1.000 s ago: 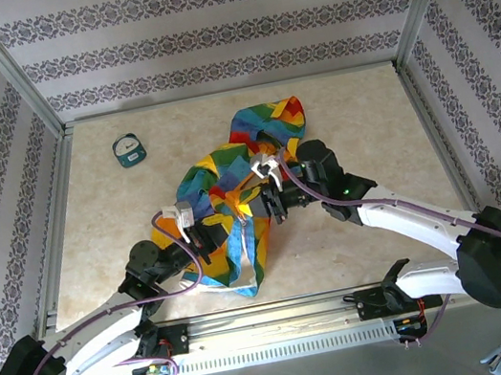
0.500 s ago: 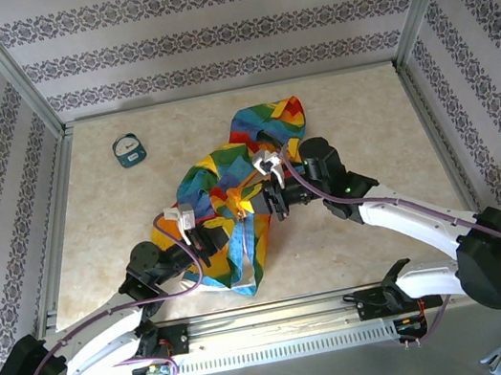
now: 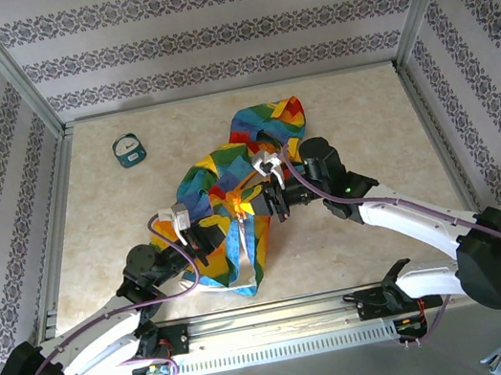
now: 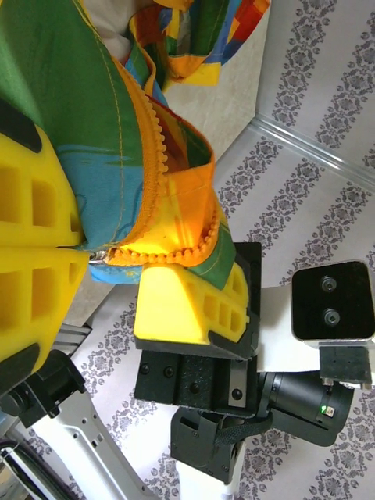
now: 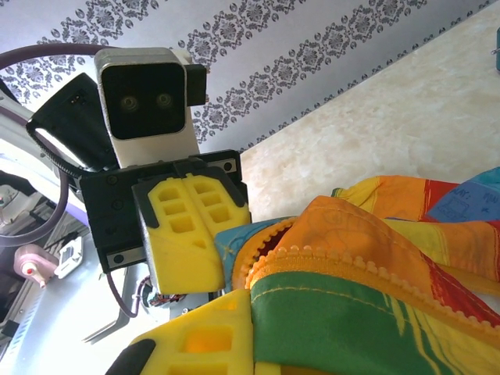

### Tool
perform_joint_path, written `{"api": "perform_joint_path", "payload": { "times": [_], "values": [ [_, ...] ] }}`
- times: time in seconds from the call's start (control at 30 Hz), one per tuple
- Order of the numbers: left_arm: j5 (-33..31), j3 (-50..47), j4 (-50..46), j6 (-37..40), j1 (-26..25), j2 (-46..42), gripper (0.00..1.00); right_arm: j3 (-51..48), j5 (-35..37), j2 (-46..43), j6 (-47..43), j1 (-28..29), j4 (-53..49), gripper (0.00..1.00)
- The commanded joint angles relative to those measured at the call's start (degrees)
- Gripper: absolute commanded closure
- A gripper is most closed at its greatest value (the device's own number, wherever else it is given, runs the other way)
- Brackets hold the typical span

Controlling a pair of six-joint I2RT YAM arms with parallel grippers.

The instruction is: Zip up the jacket

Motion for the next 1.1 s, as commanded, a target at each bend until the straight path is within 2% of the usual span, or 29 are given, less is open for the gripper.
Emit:
{"api": "perform_joint_path", "payload": {
  "times": [0.0,1.07],
  "values": [
    [-0.59,0.07,2.84,0.11,0.61,-0.48,1.00,0.60,-2.53,-0.12,-0.47,-0.23,2.19,1.00],
    [1.55,-1.77,4.84,-0.56,0.63,0.51,1.00,2.70,-2.33,2.34,1.63,1.32,3.91,1.00]
  ]
}}
